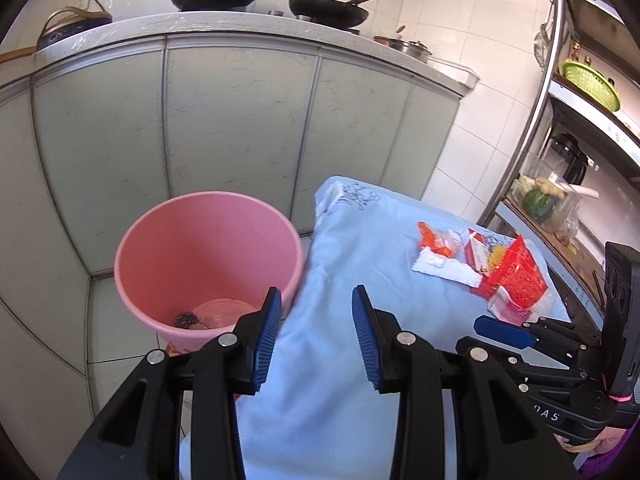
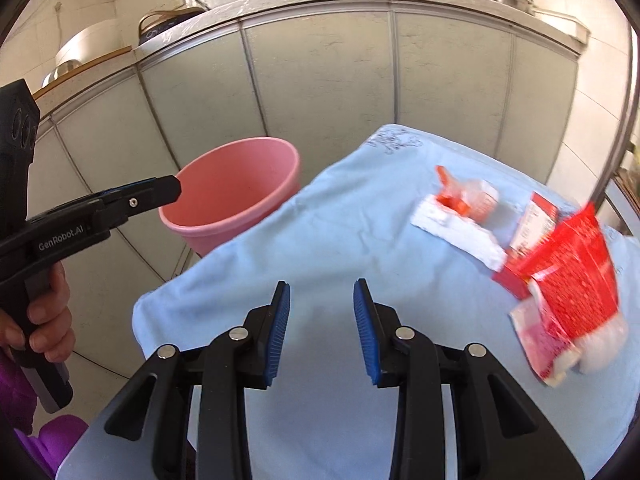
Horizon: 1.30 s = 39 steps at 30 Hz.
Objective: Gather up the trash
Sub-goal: 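Move both open tools back toward the red snack bag and white paper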
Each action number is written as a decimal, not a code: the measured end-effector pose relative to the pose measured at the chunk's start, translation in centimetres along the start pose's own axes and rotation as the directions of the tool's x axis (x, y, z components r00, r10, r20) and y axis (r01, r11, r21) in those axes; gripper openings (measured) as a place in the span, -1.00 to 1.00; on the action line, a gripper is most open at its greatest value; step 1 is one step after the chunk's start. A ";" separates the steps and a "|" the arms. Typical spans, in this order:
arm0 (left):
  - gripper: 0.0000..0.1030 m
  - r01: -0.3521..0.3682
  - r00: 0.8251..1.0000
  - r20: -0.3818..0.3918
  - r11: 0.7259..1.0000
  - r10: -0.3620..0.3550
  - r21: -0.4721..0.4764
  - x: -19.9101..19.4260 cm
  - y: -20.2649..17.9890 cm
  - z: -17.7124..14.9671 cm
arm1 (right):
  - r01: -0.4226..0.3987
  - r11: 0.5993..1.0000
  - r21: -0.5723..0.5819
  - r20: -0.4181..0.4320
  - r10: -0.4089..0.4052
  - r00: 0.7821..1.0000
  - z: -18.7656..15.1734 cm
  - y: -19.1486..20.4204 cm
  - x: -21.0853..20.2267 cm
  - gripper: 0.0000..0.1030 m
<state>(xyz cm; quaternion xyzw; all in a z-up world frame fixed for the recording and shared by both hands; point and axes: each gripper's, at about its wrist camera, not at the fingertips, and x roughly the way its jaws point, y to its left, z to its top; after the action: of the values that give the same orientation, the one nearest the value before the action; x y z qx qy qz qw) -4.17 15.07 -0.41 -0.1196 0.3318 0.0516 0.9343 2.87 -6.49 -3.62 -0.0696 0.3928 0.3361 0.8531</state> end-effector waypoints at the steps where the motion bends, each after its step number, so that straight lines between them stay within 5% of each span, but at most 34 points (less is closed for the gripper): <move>1: -0.30 0.009 1.000 -0.003 1.000 -0.009 0.008 0.1 -0.5 0.0 | 0.008 1.000 0.013 0.003 -0.008 1.000 -0.3 -0.5 -0.4 -0.35; 15: -0.30 0.105 0.993 -0.066 0.988 -0.098 0.115 2.5 -7.0 -0.7 | 0.123 0.972 0.199 0.018 -0.129 0.991 -4.8 -8.3 -4.3 -0.35; 23: -0.24 0.159 0.986 -0.085 0.974 -0.146 0.163 4.8 -9.9 1.2 | 0.142 0.960 0.242 0.072 -0.164 0.984 -4.1 -10.6 -5.8 -0.35; 33: -0.14 0.225 0.969 -0.145 0.957 -0.200 0.183 11.8 -13.8 4.8 | 0.158 0.946 0.282 0.119 -0.198 0.973 -2.8 -13.7 -6.4 -0.34; 35: -0.14 0.226 0.967 -0.156 0.958 -0.200 0.174 13.3 -14.1 5.3 | 0.159 0.944 0.289 0.131 -0.203 0.970 -2.4 -14.4 -6.6 -0.15; 39: -0.14 0.218 0.963 -0.191 0.966 -0.190 0.141 16.7 -14.1 6.1 | 0.166 0.942 0.291 0.139 -0.213 0.967 -1.5 -15.5 -6.6 -0.12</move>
<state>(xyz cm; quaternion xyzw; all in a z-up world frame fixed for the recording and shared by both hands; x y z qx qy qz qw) 14.94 3.28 -3.74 -0.0816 0.4017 -0.0829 0.9083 8.61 -22.36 -2.19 0.0416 0.3539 0.1984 0.9131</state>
